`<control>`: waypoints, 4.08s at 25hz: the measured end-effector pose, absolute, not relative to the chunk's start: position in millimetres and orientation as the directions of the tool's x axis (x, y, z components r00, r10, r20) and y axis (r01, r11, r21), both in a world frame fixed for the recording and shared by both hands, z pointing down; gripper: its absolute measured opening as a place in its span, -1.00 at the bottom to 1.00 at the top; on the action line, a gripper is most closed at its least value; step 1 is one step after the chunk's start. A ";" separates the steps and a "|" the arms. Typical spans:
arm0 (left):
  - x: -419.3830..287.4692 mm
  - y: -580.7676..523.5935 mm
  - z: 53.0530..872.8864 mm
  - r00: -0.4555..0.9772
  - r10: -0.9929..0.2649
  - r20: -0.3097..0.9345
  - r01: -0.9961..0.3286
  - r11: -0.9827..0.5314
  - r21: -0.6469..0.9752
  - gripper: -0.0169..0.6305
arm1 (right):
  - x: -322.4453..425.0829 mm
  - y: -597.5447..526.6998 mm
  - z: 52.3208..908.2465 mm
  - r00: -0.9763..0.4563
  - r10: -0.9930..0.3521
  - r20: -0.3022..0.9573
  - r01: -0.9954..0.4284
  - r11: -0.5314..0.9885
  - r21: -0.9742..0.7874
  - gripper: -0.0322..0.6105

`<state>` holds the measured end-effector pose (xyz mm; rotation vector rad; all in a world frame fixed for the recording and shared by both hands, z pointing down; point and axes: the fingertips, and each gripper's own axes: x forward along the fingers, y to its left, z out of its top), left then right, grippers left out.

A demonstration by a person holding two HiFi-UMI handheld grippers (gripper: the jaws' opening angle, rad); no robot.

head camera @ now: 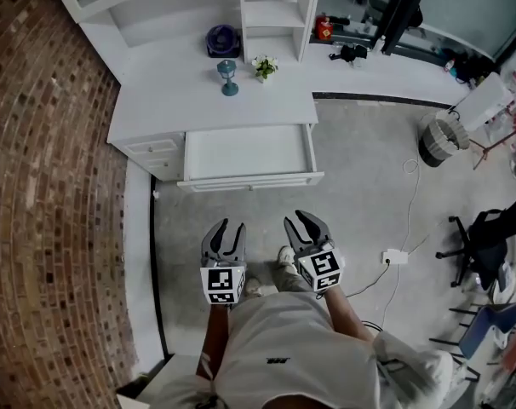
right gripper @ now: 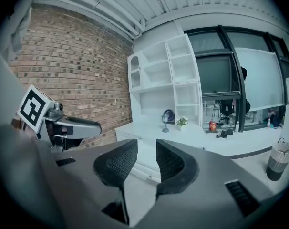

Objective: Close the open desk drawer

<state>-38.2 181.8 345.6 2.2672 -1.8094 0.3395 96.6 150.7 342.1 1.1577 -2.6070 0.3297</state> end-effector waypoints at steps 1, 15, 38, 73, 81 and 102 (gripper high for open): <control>-35.2 175.9 347.7 0.205 -0.925 0.321 -0.978 -0.208 0.026 -0.42 | 100.2 142.9 345.7 -0.648 -0.682 0.339 -0.746 0.659 -0.100 -0.58; -2.1 119.0 357.9 0.072 -0.929 0.364 -0.996 -0.083 -0.015 -0.46 | 136.6 67.1 363.3 -0.721 -0.619 0.311 -0.683 0.709 -0.173 -0.58; -1.0 75.4 490.1 0.126 -0.843 0.522 -0.992 -0.101 0.077 -0.49 | 119.5 49.4 468.1 -0.732 -0.522 0.437 -0.647 0.733 -0.209 -0.58; -22.8 14.7 682.3 0.172 -0.723 0.669 -0.982 -0.072 0.174 -0.49 | 84.6 33.1 623.9 -0.651 -0.428 0.627 -0.682 0.692 -0.237 -0.58; -26.5 1.0 705.1 0.158 -0.708 0.688 -0.985 -0.061 0.163 -0.50 | 81.6 26.7 635.7 -0.640 -0.439 0.631 -0.700 0.672 -0.243 -0.58; -30.4 -19.1 723.0 0.149 -0.701 0.697 -0.986 -0.052 0.159 -0.68 | 74.8 11.2 655.6 -0.622 -0.426 0.657 -0.712 0.657 -0.248 -0.58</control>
